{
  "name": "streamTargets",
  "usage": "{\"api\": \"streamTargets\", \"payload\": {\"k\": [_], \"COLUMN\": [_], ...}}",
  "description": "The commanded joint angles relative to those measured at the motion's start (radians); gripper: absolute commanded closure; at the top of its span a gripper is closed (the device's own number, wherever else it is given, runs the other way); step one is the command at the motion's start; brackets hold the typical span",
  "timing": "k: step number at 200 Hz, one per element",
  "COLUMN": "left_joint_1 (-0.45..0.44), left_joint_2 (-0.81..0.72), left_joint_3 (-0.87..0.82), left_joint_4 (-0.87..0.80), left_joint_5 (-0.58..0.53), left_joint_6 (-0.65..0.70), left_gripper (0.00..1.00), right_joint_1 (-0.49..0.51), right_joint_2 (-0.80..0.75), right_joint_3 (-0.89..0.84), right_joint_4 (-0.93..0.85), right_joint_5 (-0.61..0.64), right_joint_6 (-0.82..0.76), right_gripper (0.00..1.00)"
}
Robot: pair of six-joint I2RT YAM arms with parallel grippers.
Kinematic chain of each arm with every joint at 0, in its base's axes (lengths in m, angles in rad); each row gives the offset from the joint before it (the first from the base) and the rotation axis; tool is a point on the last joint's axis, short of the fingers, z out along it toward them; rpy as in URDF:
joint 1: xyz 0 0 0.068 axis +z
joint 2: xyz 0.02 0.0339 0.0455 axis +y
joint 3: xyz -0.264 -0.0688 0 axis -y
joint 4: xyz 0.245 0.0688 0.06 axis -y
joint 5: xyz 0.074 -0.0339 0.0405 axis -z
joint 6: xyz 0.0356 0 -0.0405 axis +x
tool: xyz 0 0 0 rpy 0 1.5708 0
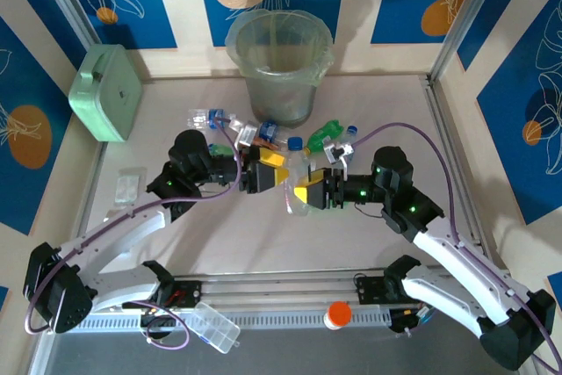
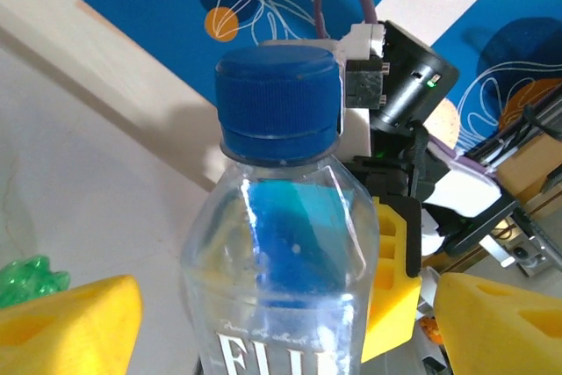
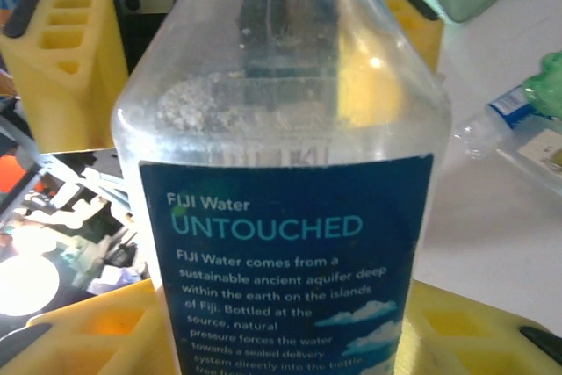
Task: Put the plastic bottles in the bin
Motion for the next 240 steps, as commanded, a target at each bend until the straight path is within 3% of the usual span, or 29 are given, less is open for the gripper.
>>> {"api": "streamTargets", "payload": {"k": [1, 46, 111, 130, 140, 166, 179, 211, 240], "left_joint_1": [-0.009, -0.034, -0.049, -0.049, -0.05, -0.049, -0.048, -0.042, 0.0], "left_joint_2": [0.025, 0.077, 0.075, 0.07, 0.068, 0.072, 0.08, 0.107, 0.156], "left_joint_3": [-0.014, -0.013, 0.013, 0.023, 0.029, 0.047, 0.062, 0.105, 0.233], "left_joint_4": [0.178, 0.327, 0.26, 0.235, 0.227, 0.205, 0.204, 0.199, 0.043], "left_joint_5": [0.017, 0.049, 0.085, 0.085, 0.081, 0.064, 0.058, 0.024, -0.026], "left_joint_6": [-0.074, -0.164, -0.107, -0.089, -0.081, -0.065, -0.064, -0.065, -0.031], "left_gripper": [0.15, 0.21, 0.49, 0.51, 0.51, 0.51, 0.51, 0.51, 0.58], "right_joint_1": [-0.003, -0.001, -0.009, -0.01, -0.011, -0.011, -0.011, -0.012, -0.004], "right_joint_2": [0.012, 0.019, 0.031, 0.03, 0.028, 0.011, -0.007, -0.055, -0.218], "right_joint_3": [-0.008, -0.002, -0.007, -0.008, -0.006, 0.003, 0.011, 0.037, 0.018], "right_joint_4": [0.092, 0.107, 0.112, 0.112, 0.11, 0.081, 0.057, -0.057, -0.174], "right_joint_5": [-0.086, -0.072, -0.046, -0.046, -0.047, -0.038, -0.03, 0.046, 0.377], "right_joint_6": [0.066, 0.087, 0.092, 0.095, 0.091, 0.073, 0.055, -0.001, -0.035], "right_gripper": [0.49, 0.49, 0.49, 0.48, 0.42, 0.11, 0.02, 0.0, 0.01]}}
